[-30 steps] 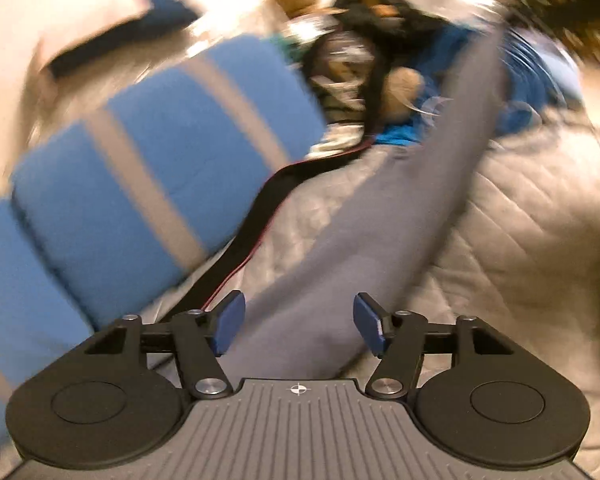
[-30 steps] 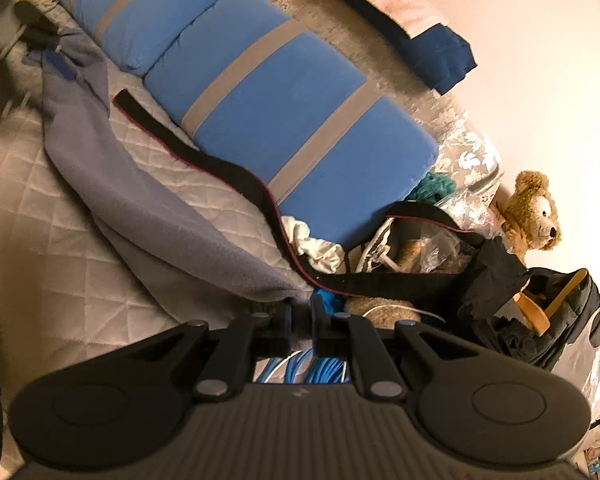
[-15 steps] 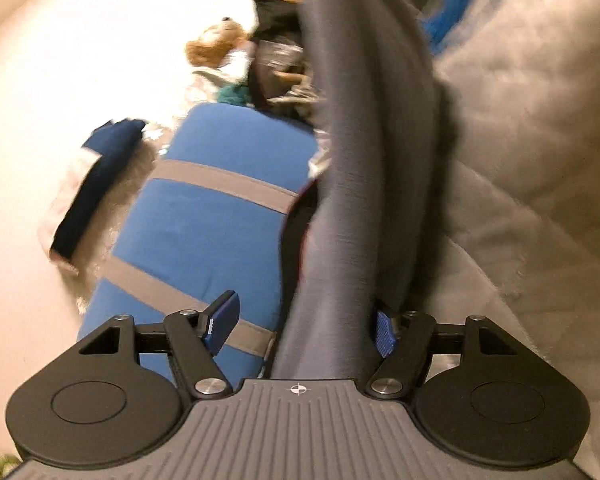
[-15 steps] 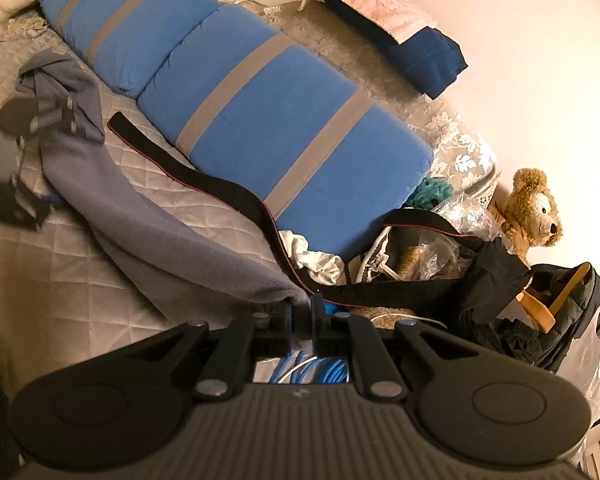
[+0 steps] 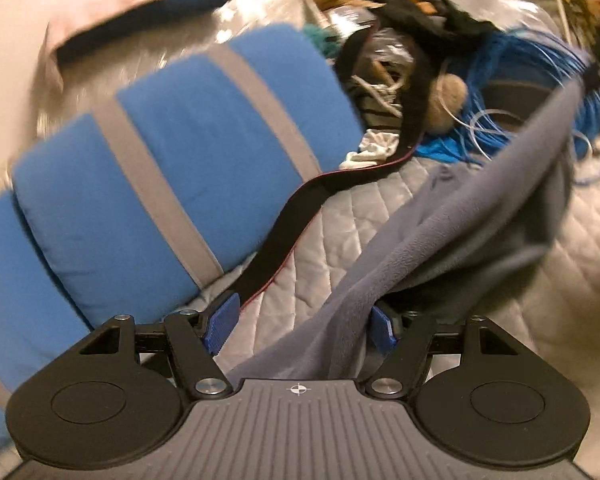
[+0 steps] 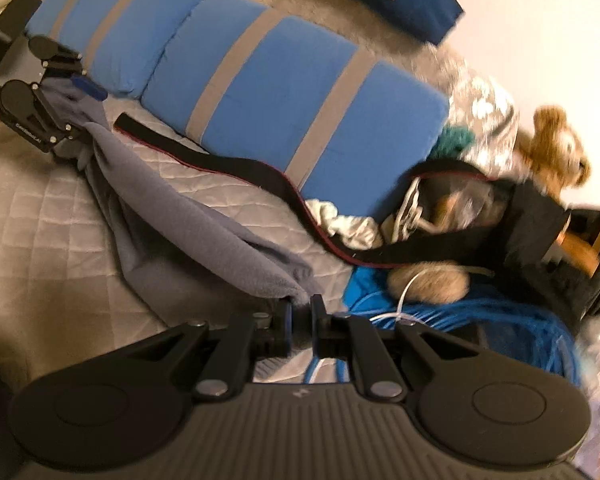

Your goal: Fold clothes

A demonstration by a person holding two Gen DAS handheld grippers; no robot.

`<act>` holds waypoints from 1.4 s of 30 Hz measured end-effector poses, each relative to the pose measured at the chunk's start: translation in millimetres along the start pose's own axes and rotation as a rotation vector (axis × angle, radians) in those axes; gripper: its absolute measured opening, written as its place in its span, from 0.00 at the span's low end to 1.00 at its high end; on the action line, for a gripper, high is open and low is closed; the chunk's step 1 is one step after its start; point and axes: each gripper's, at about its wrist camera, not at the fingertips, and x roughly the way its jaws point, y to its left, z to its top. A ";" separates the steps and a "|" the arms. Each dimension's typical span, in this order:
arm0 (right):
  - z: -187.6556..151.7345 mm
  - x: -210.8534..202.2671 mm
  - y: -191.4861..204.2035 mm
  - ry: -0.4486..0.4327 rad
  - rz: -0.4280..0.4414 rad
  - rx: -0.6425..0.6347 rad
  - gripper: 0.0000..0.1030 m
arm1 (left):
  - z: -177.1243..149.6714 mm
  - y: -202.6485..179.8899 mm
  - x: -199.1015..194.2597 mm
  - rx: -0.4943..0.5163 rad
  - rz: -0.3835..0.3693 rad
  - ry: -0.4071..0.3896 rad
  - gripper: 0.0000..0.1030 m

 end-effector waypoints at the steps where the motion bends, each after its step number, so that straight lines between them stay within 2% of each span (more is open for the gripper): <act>1: -0.9 3.7 -1.3 0.004 0.009 0.020 0.09 | 2.6 2.3 4.3 -0.004 0.001 0.008 0.65; 6: -3.7 24.8 -7.8 0.024 0.041 0.105 0.09 | 10.9 8.9 30.9 -0.008 -0.008 0.065 0.65; 8: -5.0 31.6 -12.0 0.029 0.047 0.138 0.09 | 7.8 1.9 33.0 0.039 0.006 0.056 0.65; 10: -5.9 35.6 -16.0 0.029 0.052 0.163 0.09 | 0.1 -12.5 30.0 0.142 0.054 0.024 0.65; 16: -4.3 41.3 -22.5 0.021 0.049 0.201 0.09 | -36.5 -85.4 17.2 0.546 0.322 -0.155 0.66; 20: -4.7 44.3 -24.2 0.020 0.045 0.217 0.09 | -51.4 -120.9 20.0 0.717 0.393 -0.240 0.66; 24: -5.7 43.3 -24.7 0.020 0.040 0.222 0.09 | -67.2 -146.2 28.6 0.926 0.521 -0.303 0.66; 26: -5.7 40.9 -25.4 0.019 0.039 0.220 0.09 | -70.9 -149.9 27.0 0.956 0.585 -0.325 0.66; 29: -6.3 35.8 -25.6 0.013 0.042 0.215 0.09 | -72.1 -149.0 16.5 0.931 0.664 -0.367 0.66; 35: -4.2 29.8 -22.5 -0.001 0.064 0.214 0.09 | -74.6 -146.6 0.8 0.891 0.685 -0.362 0.66; 37: -3.3 29.4 -22.8 -0.003 0.064 0.219 0.09 | -74.5 -146.7 -3.7 0.869 0.669 -0.350 0.62; 38: -3.0 29.1 -23.0 -0.004 0.063 0.220 0.09 | -73.5 -145.9 -7.6 0.847 0.643 -0.338 0.58; 41: -2.8 26.1 -21.9 -0.010 0.070 0.214 0.09 | -72.0 -142.0 -18.8 0.788 0.531 -0.284 0.26; 42: -2.4 24.4 -21.0 -0.013 0.071 0.208 0.09 | -71.1 -139.8 -21.2 0.774 0.470 -0.253 0.10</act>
